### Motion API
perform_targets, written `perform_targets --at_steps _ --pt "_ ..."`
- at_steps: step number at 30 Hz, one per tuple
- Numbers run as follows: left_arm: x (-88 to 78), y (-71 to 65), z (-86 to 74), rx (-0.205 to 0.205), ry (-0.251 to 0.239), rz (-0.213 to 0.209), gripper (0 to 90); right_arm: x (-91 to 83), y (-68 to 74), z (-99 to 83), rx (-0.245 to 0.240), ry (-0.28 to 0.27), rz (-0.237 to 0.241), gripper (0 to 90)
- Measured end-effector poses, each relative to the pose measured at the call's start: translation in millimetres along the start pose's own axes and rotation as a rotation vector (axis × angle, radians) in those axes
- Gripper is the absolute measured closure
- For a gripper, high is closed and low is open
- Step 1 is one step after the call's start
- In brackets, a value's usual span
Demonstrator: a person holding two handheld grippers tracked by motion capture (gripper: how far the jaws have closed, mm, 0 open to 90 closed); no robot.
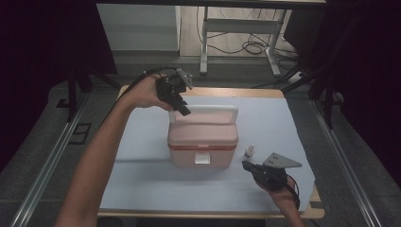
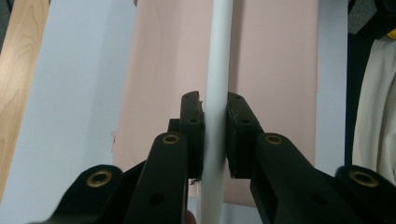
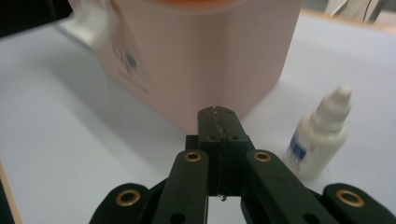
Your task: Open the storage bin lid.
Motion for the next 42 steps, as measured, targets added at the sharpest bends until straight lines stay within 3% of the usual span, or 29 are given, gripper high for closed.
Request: perform_targets --at_steps 2,10,21,42 --pt "0.2 0.0 0.1 0.0 0.001 -0.003 79.8 -3.0 4.9 14.0 -0.017 -0.044 -0.003 89.9" --pt "-0.2 0.8 0.3 -0.002 -0.003 -0.004 79.9 2.1 14.1 34.9 -0.034 -0.092 0.016 89.9" --pt "-1.9 1.8 1.3 0.007 0.008 -0.008 79.9 21.4 22.7 52.1 -0.053 -0.112 0.02 89.9" --pt "-2.3 2.2 0.9 -0.003 -0.011 -0.002 79.6 39.4 26.5 55.9 -0.054 -0.15 -0.042 89.9"
Point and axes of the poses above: each handheld gripper's, and its own axes: x roughly forward along the jaws, z roughly out of its top, y roughly to its left, the point moved 5 cm from there along x, roughly forward along the jaws, and after that the axes turned 11 degrees about -y, right-handed, at the moved point
